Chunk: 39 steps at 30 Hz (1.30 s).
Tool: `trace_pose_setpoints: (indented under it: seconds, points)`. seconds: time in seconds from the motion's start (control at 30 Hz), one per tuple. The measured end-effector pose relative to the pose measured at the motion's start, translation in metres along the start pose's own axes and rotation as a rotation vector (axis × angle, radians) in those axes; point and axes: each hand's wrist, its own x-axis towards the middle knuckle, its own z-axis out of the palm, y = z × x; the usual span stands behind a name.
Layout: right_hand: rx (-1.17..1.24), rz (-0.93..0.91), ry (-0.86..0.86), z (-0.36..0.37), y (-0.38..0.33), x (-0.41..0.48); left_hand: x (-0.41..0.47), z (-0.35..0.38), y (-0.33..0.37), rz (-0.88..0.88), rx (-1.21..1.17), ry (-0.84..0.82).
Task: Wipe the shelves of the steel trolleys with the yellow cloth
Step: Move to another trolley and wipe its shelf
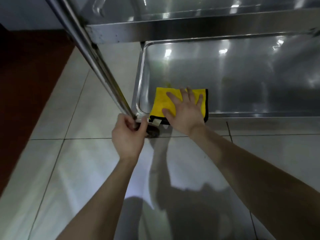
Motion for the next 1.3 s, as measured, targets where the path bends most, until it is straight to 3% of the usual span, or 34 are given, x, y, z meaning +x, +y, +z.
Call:
trace_pose_setpoints:
  seconds: [0.1, 0.17, 0.3, 0.5, 0.73, 0.97, 1.1, 1.3]
  points:
    - [-0.003, 0.058, -0.028, 0.011, -0.015, 0.014, 0.028, -0.013, 0.0, -0.045, -0.126, 0.124]
    - [-0.093, 0.03, -0.088, 0.031, -0.02, 0.012, 0.054, -0.012, 0.01, -0.019, -0.231, 0.069]
    - [-0.113, 0.01, -0.102, 0.043, -0.013, 0.013, 0.089, 0.003, 0.032, -0.163, -0.466, -0.026]
    - [-0.067, 0.011, -0.11, 0.038, 0.008, 0.037, 0.091, 0.017, 0.033, -0.171, -0.508, 0.057]
    - [-0.112, 0.059, -0.192, 0.028, 0.042, 0.139, 0.09, 0.021, 0.028, -0.127, -0.583, 0.095]
    - [-0.113, 0.011, -0.228, 0.036, -0.003, 0.252, 0.092, 0.028, 0.024, -0.097, -0.523, 0.186]
    - [-0.109, -0.05, -0.209, 0.044, -0.045, 0.23, 0.094, 0.028, 0.025, -0.089, -0.507, 0.199]
    - [-0.107, -0.254, -0.194, 0.055, -0.051, 0.114, 0.094, 0.026, 0.031, -0.155, -0.524, 0.17]
